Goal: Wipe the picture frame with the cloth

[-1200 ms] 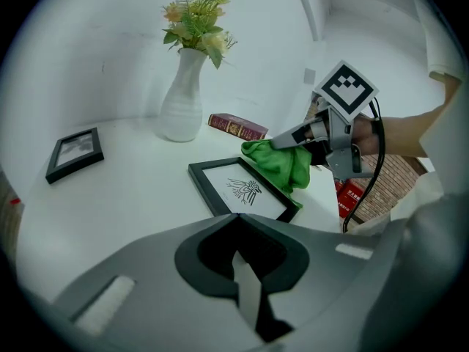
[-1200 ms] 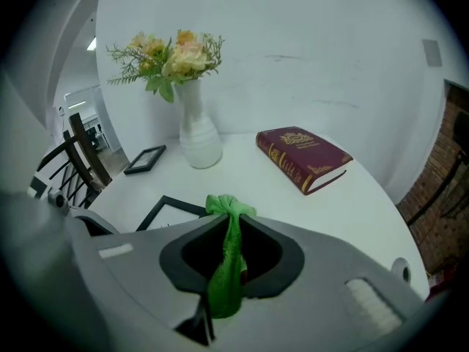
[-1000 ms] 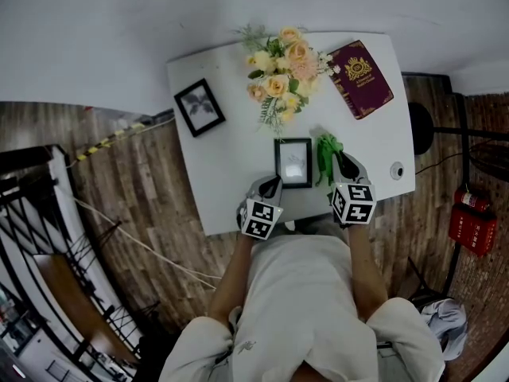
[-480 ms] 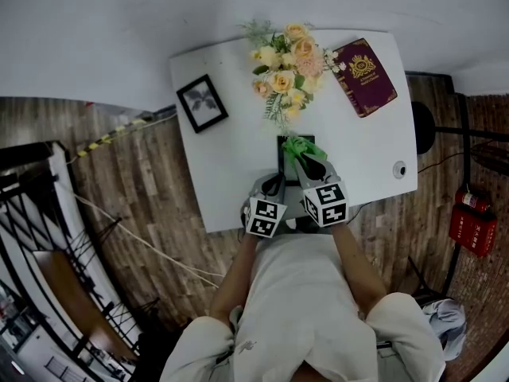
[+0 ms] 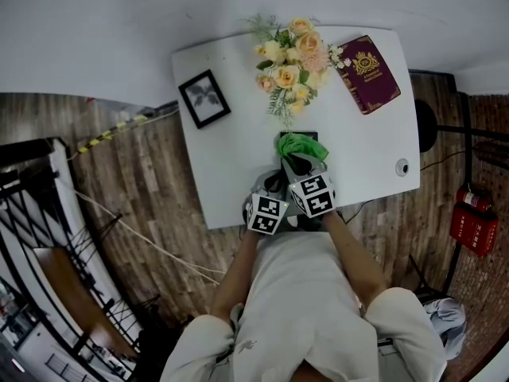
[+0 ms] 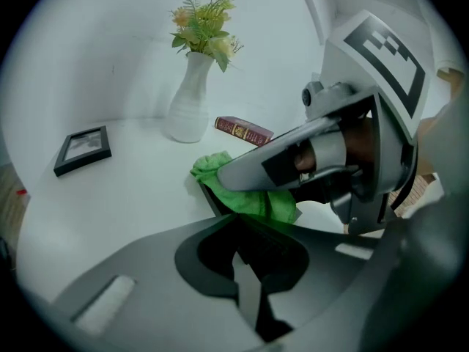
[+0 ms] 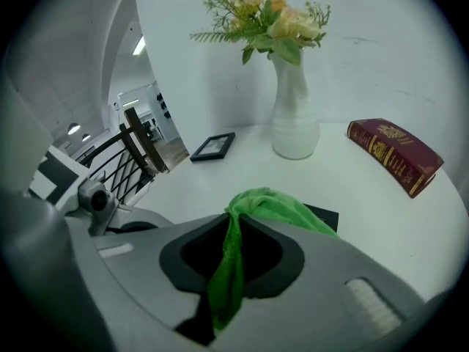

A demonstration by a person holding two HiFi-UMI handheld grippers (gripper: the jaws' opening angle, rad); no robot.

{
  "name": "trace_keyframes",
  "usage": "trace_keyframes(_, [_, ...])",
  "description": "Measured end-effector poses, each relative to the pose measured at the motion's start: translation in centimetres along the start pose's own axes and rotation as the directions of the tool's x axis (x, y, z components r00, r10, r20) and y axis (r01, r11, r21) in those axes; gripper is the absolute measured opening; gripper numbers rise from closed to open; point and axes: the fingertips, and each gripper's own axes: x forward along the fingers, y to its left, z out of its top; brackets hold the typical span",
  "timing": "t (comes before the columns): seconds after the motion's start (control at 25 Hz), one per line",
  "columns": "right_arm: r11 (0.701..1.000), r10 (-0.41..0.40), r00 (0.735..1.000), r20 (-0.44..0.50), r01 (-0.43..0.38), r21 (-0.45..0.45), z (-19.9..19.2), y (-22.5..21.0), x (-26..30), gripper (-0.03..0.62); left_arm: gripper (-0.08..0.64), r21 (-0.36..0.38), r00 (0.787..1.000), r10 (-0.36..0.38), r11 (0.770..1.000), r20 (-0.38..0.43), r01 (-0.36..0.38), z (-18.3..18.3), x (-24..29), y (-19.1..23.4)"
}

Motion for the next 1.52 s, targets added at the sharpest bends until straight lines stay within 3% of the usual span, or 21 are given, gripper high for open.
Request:
trace_keyframes(0.12, [1.000,-0.015,0.999,-0.032,0.015,-0.015,-1.0,-0.1,0.5,0.044,0.020,0.006,1.000,0.001,1.000,0.000,-0.001,0.0,-0.1,0.0])
trace_keyframes(0.36, [0.987,-0.078,0.995,-0.055,0.070,-0.147,-1.4,-0.9,0.2,0.045,0.020,0.012,1.000,0.001,1.000,0.000,-0.001,-0.1,0.0,0.0])
trace_keyframes(0.92, [0.986,-0.164,0.984,-0.076,0.161,-0.035,-3.5,-5.1,-3.5,0.045,0.020,0.021,1.000,0.008,1.000,-0.005,-0.008,-0.1,-0.1,0.1])
trace_keyframes(1.28, [0.964,-0.258,0.962,-0.087,0.263,0.048,-5.5,-8.7,-7.2,0.044,0.020,0.025,1.000,-0.006,1.000,-0.010,0.006,0.0,0.0,0.1])
trace_keyframes(1.52, [0.951,-0.282,0.959,-0.009,0.281,0.132,-4.4,-9.0,-10.4,0.045,0.020,0.023,0.999,-0.028,0.999,-0.016,0.028,-0.1,0.0,0.1])
